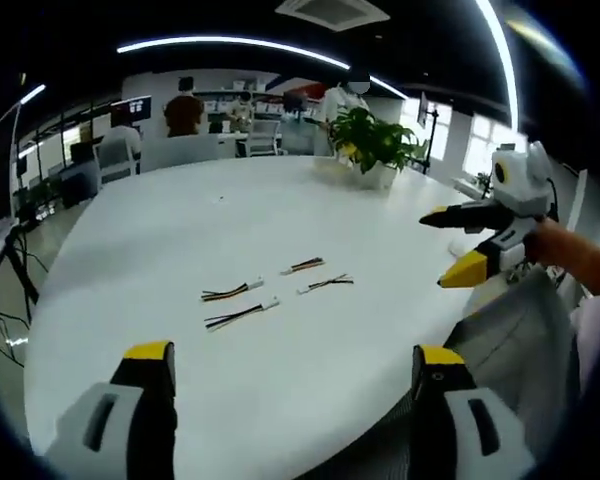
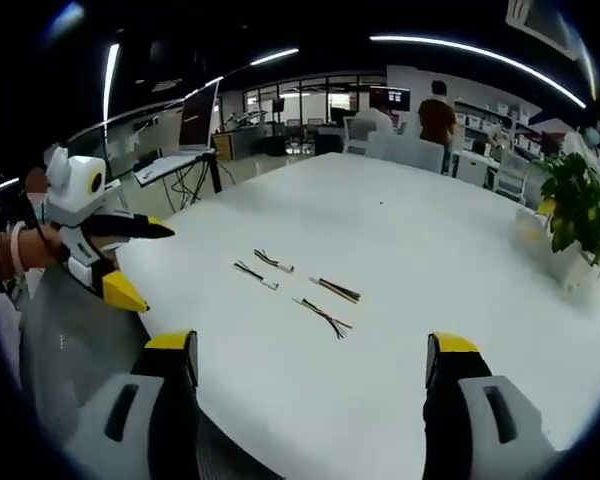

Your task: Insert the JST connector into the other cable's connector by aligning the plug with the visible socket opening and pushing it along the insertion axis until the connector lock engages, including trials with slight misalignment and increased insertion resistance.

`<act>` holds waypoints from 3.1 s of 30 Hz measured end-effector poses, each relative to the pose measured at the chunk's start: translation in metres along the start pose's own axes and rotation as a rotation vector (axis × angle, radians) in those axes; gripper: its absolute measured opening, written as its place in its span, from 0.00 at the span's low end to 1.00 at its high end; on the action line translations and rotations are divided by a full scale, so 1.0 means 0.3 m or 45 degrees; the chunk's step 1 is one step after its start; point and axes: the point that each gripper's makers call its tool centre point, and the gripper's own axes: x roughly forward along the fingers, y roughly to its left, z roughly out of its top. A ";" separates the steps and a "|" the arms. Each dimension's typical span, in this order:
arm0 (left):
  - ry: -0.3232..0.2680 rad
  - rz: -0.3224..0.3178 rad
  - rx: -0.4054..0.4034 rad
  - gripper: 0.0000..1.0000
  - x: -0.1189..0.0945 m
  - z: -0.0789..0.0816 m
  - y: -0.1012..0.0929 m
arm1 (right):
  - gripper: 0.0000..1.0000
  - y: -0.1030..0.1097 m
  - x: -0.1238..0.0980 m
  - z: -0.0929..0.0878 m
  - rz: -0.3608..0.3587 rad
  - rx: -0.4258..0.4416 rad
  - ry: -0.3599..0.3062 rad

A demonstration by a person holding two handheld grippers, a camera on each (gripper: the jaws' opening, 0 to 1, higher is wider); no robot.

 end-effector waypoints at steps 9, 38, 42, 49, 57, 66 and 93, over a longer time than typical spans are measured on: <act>-0.020 0.013 0.012 0.96 -0.005 0.019 0.012 | 0.93 -0.003 -0.006 0.018 0.004 0.014 -0.036; -0.047 0.079 -0.002 0.94 -0.011 0.037 0.053 | 0.90 0.003 0.017 0.038 0.050 0.012 -0.011; -0.046 0.079 0.008 0.94 -0.011 0.039 0.051 | 0.89 -0.005 0.016 0.058 0.046 -0.010 -0.019; -0.057 0.080 0.016 0.94 -0.014 0.054 0.058 | 0.85 -0.036 0.012 0.064 0.032 -0.038 -0.007; -0.046 0.092 0.011 0.93 -0.008 0.056 0.084 | 0.84 -0.048 0.026 0.085 0.028 -0.036 -0.022; -0.083 0.094 0.017 0.92 0.001 0.096 0.083 | 0.82 -0.037 0.075 0.104 0.086 -0.050 -0.036; -0.162 -0.040 -0.020 0.91 0.099 0.188 0.044 | 0.76 -0.012 0.139 0.143 0.185 -0.104 -0.075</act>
